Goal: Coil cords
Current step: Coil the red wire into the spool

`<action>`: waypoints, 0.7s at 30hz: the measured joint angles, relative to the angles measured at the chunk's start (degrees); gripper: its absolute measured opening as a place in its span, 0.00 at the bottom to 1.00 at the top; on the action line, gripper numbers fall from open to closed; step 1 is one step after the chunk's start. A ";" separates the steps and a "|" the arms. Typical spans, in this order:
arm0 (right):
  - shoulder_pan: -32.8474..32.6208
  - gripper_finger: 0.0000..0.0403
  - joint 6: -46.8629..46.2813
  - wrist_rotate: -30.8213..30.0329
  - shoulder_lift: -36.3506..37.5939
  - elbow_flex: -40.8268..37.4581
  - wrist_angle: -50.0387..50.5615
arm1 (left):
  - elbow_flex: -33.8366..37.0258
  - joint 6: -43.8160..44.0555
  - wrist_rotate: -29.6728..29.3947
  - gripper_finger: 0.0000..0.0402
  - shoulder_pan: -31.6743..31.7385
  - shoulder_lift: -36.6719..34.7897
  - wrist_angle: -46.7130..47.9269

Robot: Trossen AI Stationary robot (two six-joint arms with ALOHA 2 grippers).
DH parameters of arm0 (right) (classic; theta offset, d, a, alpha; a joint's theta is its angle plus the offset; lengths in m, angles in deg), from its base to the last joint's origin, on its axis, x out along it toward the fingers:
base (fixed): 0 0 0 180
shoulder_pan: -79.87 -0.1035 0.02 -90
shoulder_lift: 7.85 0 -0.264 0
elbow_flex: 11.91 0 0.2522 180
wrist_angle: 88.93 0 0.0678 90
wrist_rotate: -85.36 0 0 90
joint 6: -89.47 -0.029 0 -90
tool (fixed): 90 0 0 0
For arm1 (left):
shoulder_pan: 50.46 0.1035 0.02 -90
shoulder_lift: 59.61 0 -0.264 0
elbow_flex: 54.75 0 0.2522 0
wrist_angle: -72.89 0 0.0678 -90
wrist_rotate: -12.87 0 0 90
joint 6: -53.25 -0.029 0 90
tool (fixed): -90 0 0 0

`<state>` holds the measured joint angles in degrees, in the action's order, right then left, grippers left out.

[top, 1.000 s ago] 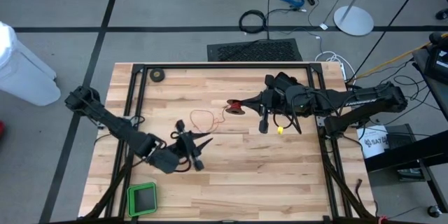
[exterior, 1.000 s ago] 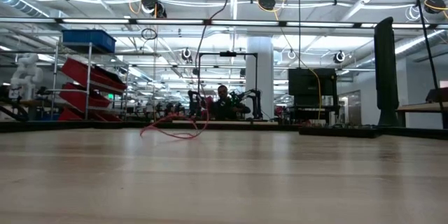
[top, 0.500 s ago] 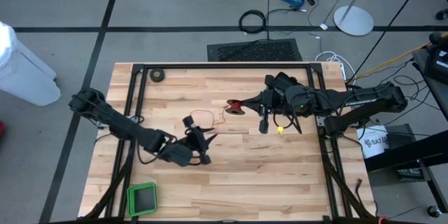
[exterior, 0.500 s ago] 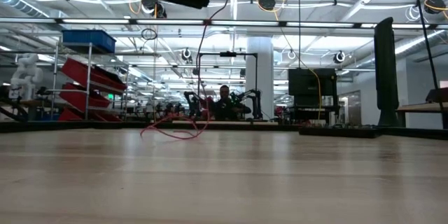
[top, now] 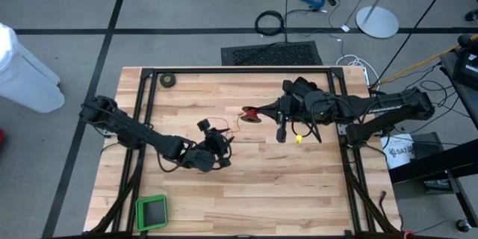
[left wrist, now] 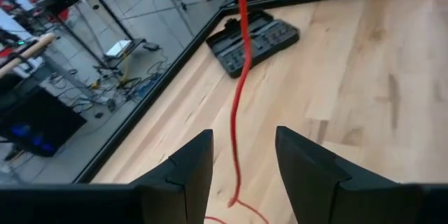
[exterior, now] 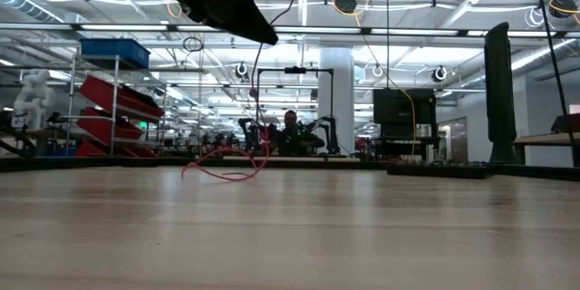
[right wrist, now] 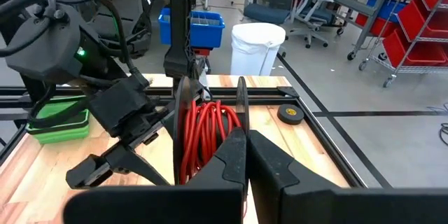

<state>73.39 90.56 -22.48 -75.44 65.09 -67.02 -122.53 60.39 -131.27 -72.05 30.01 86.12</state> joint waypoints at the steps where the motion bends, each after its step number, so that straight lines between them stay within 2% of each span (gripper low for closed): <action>1: 0.00 0.00 0.00 0.00 0.00 0.00 0.01 | 0.02 -0.03 -0.25 0.40 0.02 0.11 -0.02; 11: 0.00 0.00 0.08 0.00 0.00 0.00 0.13 | 0.00 1.57 -0.57 0.38 -0.02 0.03 -0.27; 21: 0.01 0.00 0.20 0.00 0.00 0.00 0.11 | 0.00 3.10 0.13 0.03 -0.02 0.03 -0.22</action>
<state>73.40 90.75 -22.49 -75.44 65.09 -66.91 -122.53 63.48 -131.15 -72.07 30.04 85.90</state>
